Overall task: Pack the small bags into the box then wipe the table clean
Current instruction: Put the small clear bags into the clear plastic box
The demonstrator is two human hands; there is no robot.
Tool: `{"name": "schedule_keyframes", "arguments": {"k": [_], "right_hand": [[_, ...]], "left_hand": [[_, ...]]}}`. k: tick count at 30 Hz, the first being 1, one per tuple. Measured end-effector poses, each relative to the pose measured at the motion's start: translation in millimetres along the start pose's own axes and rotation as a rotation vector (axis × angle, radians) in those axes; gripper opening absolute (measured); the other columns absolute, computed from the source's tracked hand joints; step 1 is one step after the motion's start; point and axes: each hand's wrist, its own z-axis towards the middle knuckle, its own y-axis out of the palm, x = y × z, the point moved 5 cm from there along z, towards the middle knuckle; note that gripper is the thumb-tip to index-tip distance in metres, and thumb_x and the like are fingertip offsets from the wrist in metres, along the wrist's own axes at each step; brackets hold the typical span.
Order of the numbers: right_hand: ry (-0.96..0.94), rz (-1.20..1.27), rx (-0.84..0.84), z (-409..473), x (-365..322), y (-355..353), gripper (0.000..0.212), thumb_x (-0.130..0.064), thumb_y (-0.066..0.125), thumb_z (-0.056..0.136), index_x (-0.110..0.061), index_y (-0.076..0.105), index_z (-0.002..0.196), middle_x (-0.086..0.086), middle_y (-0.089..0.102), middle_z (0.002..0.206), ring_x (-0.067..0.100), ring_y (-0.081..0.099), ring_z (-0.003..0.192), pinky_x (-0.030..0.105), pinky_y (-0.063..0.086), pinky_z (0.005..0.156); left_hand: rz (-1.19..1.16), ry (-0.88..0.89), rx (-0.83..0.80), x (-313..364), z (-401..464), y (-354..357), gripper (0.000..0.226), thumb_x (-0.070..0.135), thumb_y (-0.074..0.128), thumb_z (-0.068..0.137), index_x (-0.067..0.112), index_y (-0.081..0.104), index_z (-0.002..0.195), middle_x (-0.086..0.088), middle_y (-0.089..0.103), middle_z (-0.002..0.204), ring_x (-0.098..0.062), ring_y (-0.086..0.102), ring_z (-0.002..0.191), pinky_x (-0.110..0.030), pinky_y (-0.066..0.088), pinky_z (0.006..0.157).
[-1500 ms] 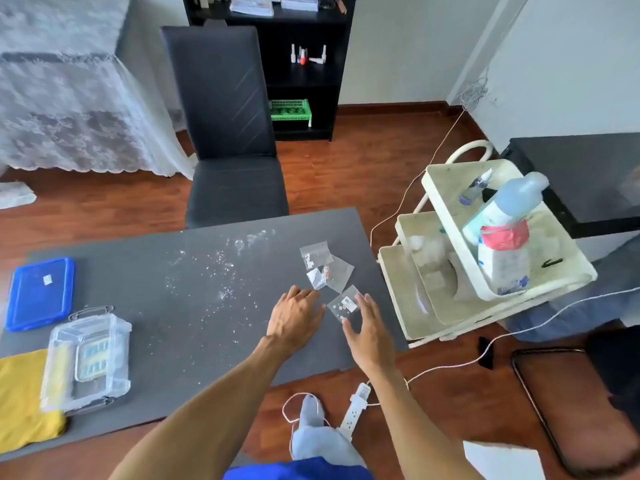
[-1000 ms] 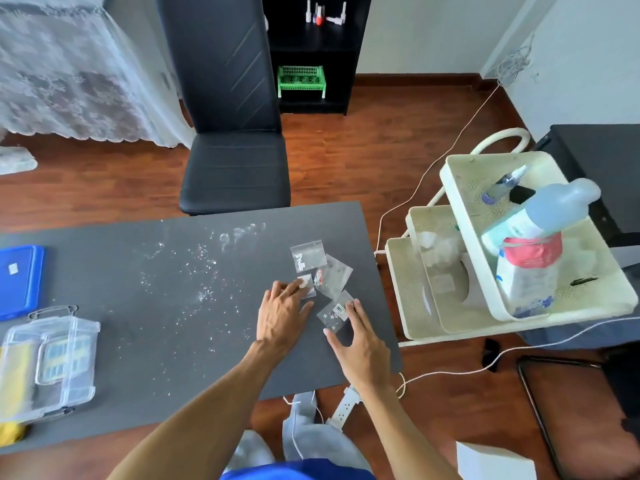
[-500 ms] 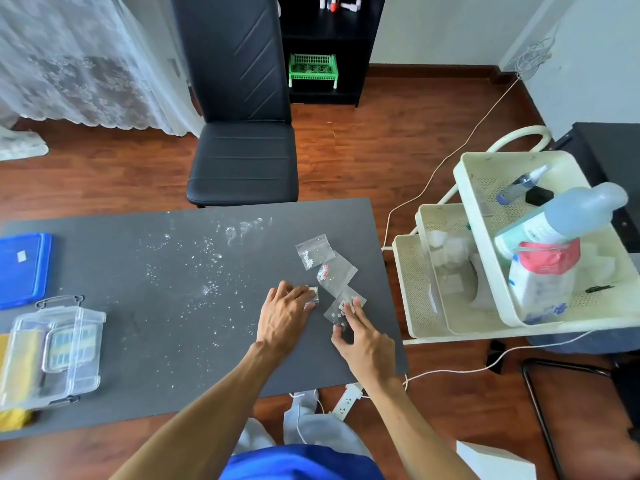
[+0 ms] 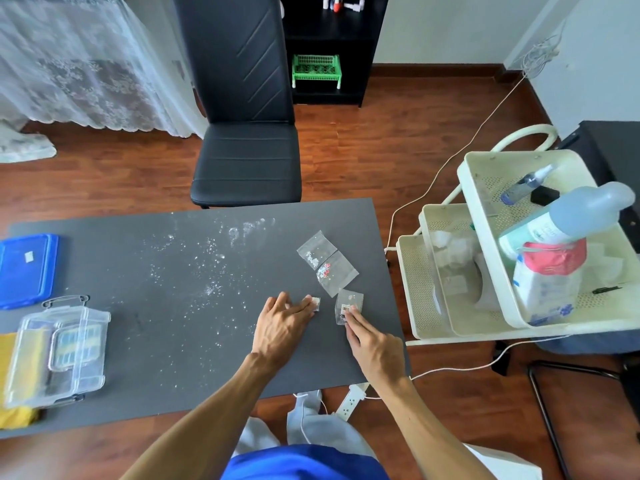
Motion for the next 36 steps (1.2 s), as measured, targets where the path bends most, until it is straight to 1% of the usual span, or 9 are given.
{"name": "schedule_keyframes", "arguments": {"k": [3,5,7,12,17,21,27,31,36], "right_hand": [[-0.01,0.047,0.057,-1.6,-1.2,-10.0,0.023,-0.021,0.08,0.085,-0.019,0.081,0.108,-0.009,0.075,0.117,0.012,0.076,0.064,0.022,0.056,0.045],[-0.003,0.104,0.102,-3.3,-3.5,-18.9,0.019,-0.023,0.068,0.096,-0.019,0.08,0.11,-0.009,0.074,0.119,0.009,0.077,0.071,0.021,0.058,0.052],[0.005,0.154,0.15,-5.2,-10.0,-26.4,0.022,-0.024,0.062,0.099,-0.019,0.08,0.11,-0.008,0.074,0.12,0.007,0.077,0.076,0.021,0.059,0.055],[-0.055,0.246,0.183,-7.9,-47.4,-31.7,0.02,-0.019,0.064,0.099,-0.017,0.08,0.111,-0.008,0.073,0.121,0.004,0.075,0.093,0.018,0.06,0.068],[-0.099,0.328,0.21,8.8,-99.8,-33.8,0.017,-0.016,0.07,0.094,-0.017,0.081,0.106,-0.008,0.076,0.116,0.002,0.075,0.093,0.018,0.059,0.07],[-0.138,0.412,0.202,17.9,-147.5,-30.4,0.02,-0.014,0.08,0.087,-0.019,0.081,0.106,-0.01,0.076,0.114,0.0,0.075,0.092,0.017,0.058,0.073],[-0.22,0.51,0.177,15.5,-238.3,-11.3,0.019,-0.016,0.077,0.089,-0.02,0.08,0.107,-0.014,0.075,0.117,-0.004,0.072,0.098,0.014,0.056,0.079],[-0.248,0.572,0.132,9.9,-294.7,8.8,0.019,-0.019,0.074,0.093,-0.022,0.078,0.111,-0.017,0.072,0.121,-0.009,0.068,0.104,0.009,0.053,0.086],[-0.233,0.584,0.123,6.5,-351.2,25.0,0.019,-0.022,0.067,0.098,-0.022,0.077,0.114,-0.019,0.07,0.124,-0.01,0.066,0.107,0.009,0.053,0.086]], "left_hand": [[-0.02,0.027,0.021,-0.7,-7.5,-3.9,0.024,0.029,0.051,0.099,0.027,0.069,0.114,0.017,0.071,0.114,-0.022,0.057,0.078,-0.032,0.046,0.065],[-0.046,0.046,0.057,-0.7,-13.7,-9.6,0.026,0.027,0.048,0.101,0.025,0.069,0.117,0.016,0.071,0.116,-0.023,0.057,0.078,-0.032,0.045,0.065],[-0.065,0.055,0.089,-1.2,-20.8,-17.2,0.029,0.026,0.044,0.103,0.023,0.068,0.118,0.014,0.071,0.118,-0.023,0.056,0.078,-0.032,0.043,0.067],[-0.074,-0.016,0.124,-16.2,-51.8,-36.1,0.028,0.021,0.054,0.098,0.022,0.065,0.124,0.012,0.067,0.127,-0.022,0.051,0.082,-0.033,0.042,0.069],[-0.069,-0.126,0.104,-47.5,-100.6,-62.3,0.031,0.027,0.043,0.103,0.026,0.063,0.127,0.015,0.065,0.128,-0.019,0.047,0.083,-0.029,0.037,0.074],[-0.06,-0.204,0.122,-79.4,-140.6,-92.8,0.034,0.024,0.039,0.105,0.026,0.06,0.132,0.016,0.063,0.131,-0.017,0.048,0.085,-0.024,0.03,0.079],[0.004,-0.297,0.236,-143.6,-204.6,-156.1,0.035,0.016,0.041,0.104,0.022,0.065,0.128,0.015,0.065,0.129,-0.017,0.048,0.085,-0.027,0.039,0.079],[0.067,-0.364,0.255,-192.3,-239.2,-187.4,0.037,0.01,0.054,0.092,0.022,0.067,0.124,0.014,0.068,0.124,-0.019,0.05,0.077,-0.028,0.038,0.072],[0.068,-0.379,0.236,-251.7,-252.1,-203.8,0.029,0.019,0.061,0.092,0.025,0.066,0.12,0.014,0.07,0.121,-0.019,0.042,0.072,-0.032,0.043,0.065]]}}
